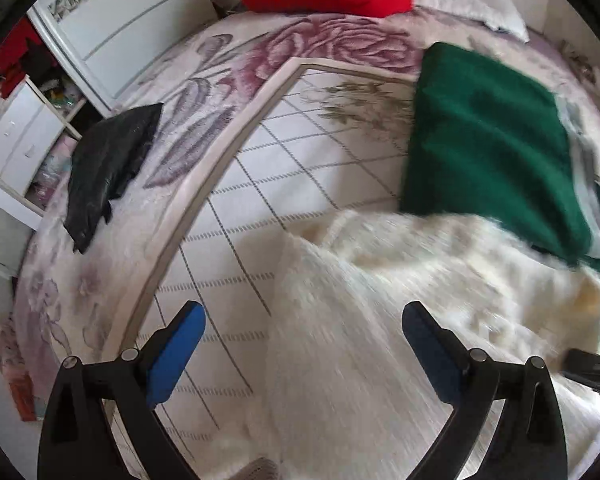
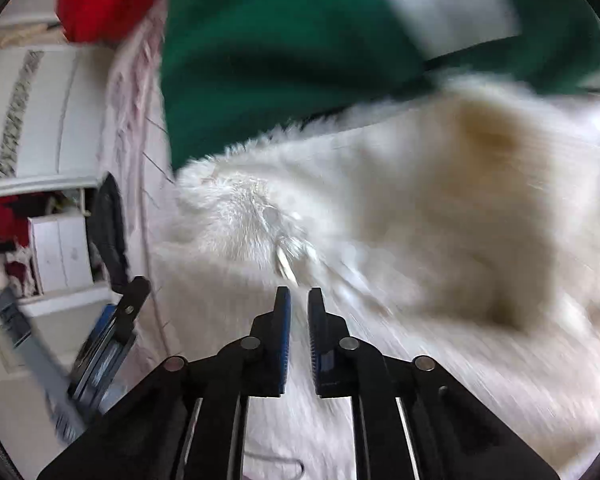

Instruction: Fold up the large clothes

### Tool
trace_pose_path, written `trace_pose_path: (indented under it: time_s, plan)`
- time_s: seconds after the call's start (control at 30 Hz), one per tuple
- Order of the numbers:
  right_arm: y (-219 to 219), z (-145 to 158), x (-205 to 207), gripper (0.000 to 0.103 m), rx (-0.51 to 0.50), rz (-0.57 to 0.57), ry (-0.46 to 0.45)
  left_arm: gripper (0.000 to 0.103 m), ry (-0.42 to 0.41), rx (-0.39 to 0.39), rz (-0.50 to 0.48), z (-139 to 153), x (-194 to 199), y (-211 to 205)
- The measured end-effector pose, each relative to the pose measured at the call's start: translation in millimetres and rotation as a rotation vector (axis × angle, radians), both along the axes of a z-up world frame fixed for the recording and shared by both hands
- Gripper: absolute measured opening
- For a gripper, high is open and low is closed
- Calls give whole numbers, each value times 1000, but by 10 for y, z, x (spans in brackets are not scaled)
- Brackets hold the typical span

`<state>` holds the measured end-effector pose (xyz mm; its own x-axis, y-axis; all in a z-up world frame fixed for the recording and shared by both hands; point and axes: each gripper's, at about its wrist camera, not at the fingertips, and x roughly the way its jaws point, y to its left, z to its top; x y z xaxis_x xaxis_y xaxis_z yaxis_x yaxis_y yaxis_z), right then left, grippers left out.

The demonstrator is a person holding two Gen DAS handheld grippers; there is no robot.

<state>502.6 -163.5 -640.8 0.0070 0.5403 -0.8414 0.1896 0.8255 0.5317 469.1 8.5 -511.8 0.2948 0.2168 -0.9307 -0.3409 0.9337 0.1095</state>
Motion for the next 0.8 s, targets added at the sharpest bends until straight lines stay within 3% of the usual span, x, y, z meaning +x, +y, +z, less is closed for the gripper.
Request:
trace_pose_path:
  time_s: [0.03,0.1,0.23,0.4,0.47,0.57,0.6,0.63,0.67,0.7,0.8]
  plan:
    - [-221,167,-168,60,-7,-30,-23,101,6,-21,-12,55,-73,-72]
    - [-657,439,-532,79,-69,-94,-50,101,32,-65,-48,129,-219,-270]
    - [-1307,657,-1315,79,-338,-101,2,101,105,-121,-138,115,-492,-828]
    - [-1680,213,-1871,79,-515,85,130,101,188,-71,-280,-259,-705,-1668]
    - [-1590,5,-1878,79,-618,217,114,101,195,-21,-303,-416,-703,-1861]
    - [-1356,-150,-1750,78,-751,398,-41,101,211,51,-315,-673,-621,-2034]
    - [-1273,-159,-1700,70,-764,446,-119,101,220,61,-310,-766,-581,-2038]
    - [-1205,-178,-1665,52,-747,503,-188,103,227,61,-304,-849,-543,-2026]
    - [-1188,-235,-1633,37,-749,538,-200,103,233,58,-301,-893,-523,-2013]
    - [-1244,-332,-1567,12,-734,527,-168,103,232,42,-294,-925,-497,-1987]
    - [-1865,-417,-1417,11,-428,115,-53,103,211,20,-300,-916,-473,-1955]
